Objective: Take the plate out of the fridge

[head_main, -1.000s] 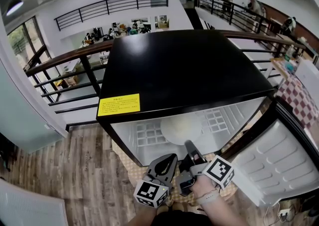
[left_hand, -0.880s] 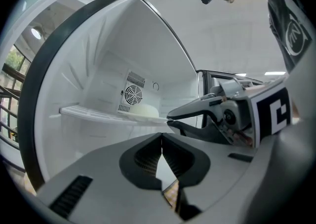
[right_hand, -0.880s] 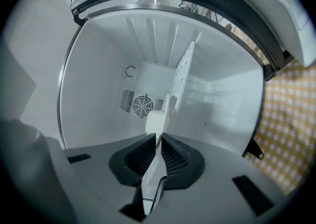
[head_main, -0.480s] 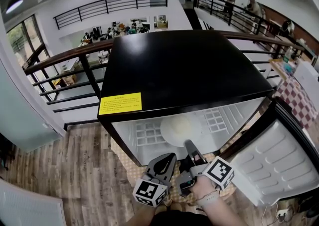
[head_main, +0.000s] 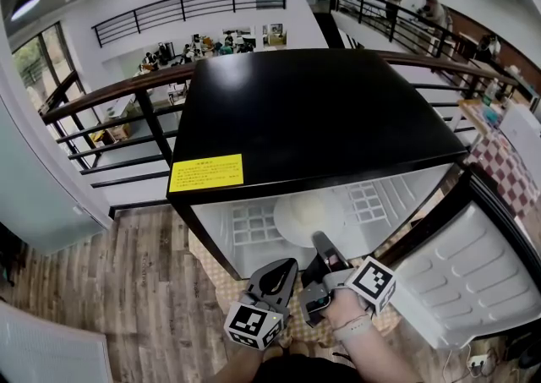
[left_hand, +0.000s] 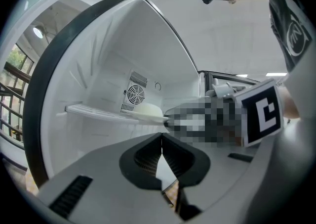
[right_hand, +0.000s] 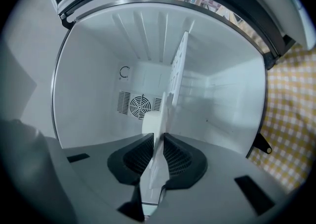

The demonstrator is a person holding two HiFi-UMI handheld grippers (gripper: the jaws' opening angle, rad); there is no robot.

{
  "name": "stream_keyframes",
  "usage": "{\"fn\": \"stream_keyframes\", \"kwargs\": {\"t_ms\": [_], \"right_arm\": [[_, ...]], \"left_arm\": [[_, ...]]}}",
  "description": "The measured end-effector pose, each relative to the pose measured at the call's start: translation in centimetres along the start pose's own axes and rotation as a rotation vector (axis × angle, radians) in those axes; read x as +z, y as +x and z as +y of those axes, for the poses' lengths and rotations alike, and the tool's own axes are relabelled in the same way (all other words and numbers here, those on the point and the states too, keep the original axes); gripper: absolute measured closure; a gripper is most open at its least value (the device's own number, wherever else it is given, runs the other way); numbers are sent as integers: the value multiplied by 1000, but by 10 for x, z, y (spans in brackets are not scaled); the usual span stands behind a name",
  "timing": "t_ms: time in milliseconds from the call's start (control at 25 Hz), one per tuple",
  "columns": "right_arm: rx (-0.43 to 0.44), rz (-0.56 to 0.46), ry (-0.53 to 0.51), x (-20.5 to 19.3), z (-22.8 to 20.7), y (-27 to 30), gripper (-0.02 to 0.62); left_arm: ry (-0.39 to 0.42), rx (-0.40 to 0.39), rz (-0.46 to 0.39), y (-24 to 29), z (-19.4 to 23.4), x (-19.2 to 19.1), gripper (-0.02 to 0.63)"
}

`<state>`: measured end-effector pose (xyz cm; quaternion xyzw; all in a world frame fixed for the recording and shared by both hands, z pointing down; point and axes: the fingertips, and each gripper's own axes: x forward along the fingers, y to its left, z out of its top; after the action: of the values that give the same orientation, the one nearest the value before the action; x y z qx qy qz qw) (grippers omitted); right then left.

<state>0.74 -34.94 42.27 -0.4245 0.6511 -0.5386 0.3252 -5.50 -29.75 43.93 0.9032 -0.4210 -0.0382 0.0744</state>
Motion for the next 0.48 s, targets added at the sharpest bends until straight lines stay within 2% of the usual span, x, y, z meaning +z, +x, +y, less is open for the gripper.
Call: {"fn": "stream_keyframes", "kwargs": {"t_ms": [160, 480], "right_arm": [[-16, -10, 38, -4, -1, -9, 525], [-2, 4, 13, -9, 1, -21, 525]], "left_arm": [[0, -5, -3, 1, -1, 0, 597], [-1, -13, -1, 1, -4, 1, 597]]}}
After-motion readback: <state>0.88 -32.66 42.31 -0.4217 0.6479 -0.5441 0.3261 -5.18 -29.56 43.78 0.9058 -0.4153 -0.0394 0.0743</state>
